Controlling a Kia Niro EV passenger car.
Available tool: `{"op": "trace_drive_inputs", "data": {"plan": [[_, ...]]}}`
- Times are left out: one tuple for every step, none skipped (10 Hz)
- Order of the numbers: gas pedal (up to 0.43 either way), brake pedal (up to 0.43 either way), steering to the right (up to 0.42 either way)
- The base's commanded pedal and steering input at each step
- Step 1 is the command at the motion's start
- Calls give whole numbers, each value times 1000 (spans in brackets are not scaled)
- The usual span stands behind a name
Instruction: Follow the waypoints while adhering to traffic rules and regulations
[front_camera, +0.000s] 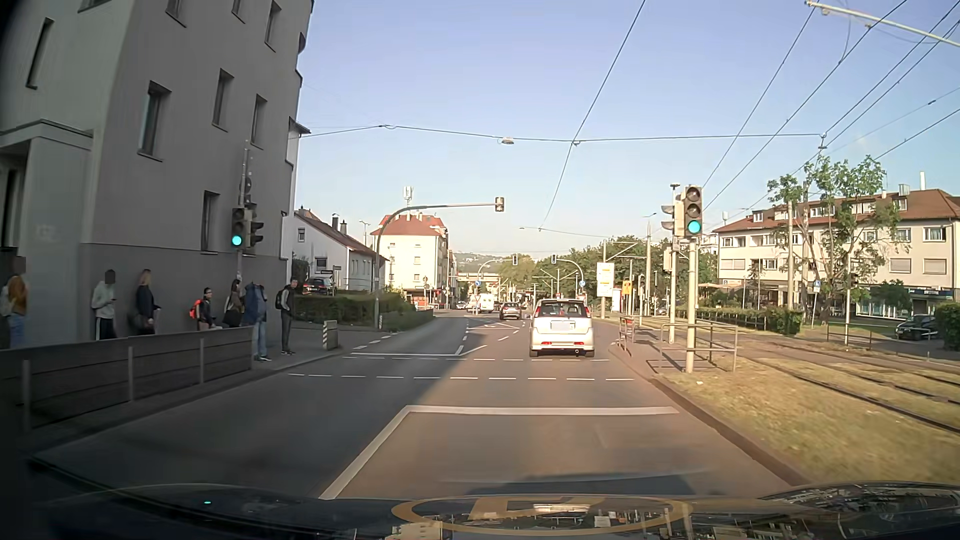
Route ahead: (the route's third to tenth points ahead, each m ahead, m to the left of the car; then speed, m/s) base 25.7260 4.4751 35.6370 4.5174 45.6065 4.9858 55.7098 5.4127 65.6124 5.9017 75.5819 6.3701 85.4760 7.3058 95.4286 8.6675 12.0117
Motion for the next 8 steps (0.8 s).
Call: {"op": "trace_drive_inputs", "data": {"plan": [[228,0,8],[189,0,8],[157,0,8],[157,0,8],[138,0,10],[130,0,14],[79,0,14],[79,0,14]]}}
